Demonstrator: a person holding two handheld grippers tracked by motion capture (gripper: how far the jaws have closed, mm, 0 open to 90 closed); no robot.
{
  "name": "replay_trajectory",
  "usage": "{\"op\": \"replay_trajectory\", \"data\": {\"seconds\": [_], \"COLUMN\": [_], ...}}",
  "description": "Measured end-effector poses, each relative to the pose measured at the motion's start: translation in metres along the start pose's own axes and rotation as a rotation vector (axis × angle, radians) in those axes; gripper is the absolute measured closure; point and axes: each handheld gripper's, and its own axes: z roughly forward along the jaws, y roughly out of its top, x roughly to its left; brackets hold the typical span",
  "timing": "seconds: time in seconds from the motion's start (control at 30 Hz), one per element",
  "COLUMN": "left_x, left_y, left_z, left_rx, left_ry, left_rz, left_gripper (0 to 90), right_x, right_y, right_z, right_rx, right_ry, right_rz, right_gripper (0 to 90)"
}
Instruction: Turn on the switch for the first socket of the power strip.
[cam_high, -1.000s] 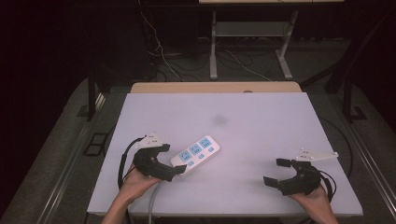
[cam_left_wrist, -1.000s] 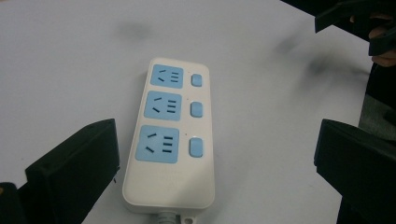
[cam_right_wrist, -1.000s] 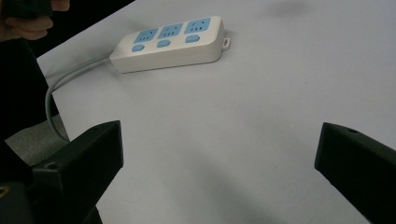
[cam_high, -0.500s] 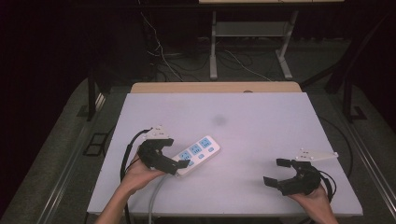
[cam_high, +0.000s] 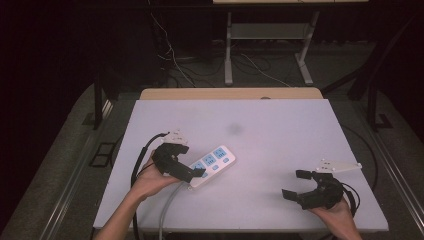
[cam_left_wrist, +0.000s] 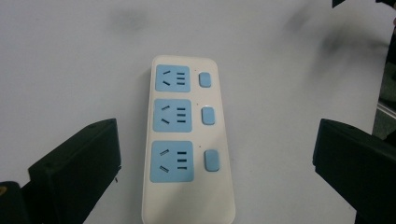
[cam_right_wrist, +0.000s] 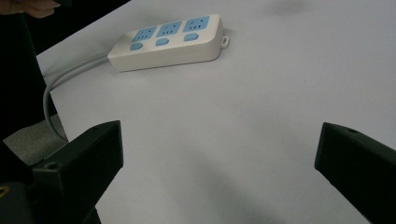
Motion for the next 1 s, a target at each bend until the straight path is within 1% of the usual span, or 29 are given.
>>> {"op": "replay_trajectory", "data": {"seconds": [0.23, 0.33, 0.43, 0.7, 0.77, 0.93, 1.0], "left_x": [0.003, 0.005, 0.006, 0.009, 0.009, 0.008, 0.008], "left_y": [0.004, 0.005, 0.007, 0.006, 0.006, 0.006, 0.006], "left_z": [0.009, 0.013, 0.015, 0.025, 0.027, 0.031, 0.032], "left_rx": [0.047, 0.048, 0.060, 0.107, 0.114, 0.134, 0.134], "left_ry": [-0.007, -0.028, -0.034, -0.029, -0.036, -0.045, -0.047], "left_rz": [0.012, 0.006, 0.011, 0.016, 0.017, 0.028, 0.027], "left_gripper": [0.0, 0.0, 0.3, 2.0, 2.5, 5.5, 7.9], "right_x": [0.000, 0.000, 0.000, 0.000, 0.001, 0.001, 0.001], "right_y": [0.000, 0.000, 0.000, 0.000, 0.000, 0.000, 0.000], "right_z": [0.001, 0.001, 0.001, 0.002, 0.003, 0.004, 0.005], "right_rx": [0.004, 0.005, 0.009, 0.012, 0.012, 0.019, 0.019], "right_ry": [0.001, 0.001, 0.002, 0.003, 0.006, 0.007, 0.009], "right_rz": [-0.004, -0.005, -0.006, -0.010, -0.008, -0.011, -0.013], "right_gripper": [0.6, 0.6, 0.6, 0.6, 0.6, 0.6, 0.6]}}
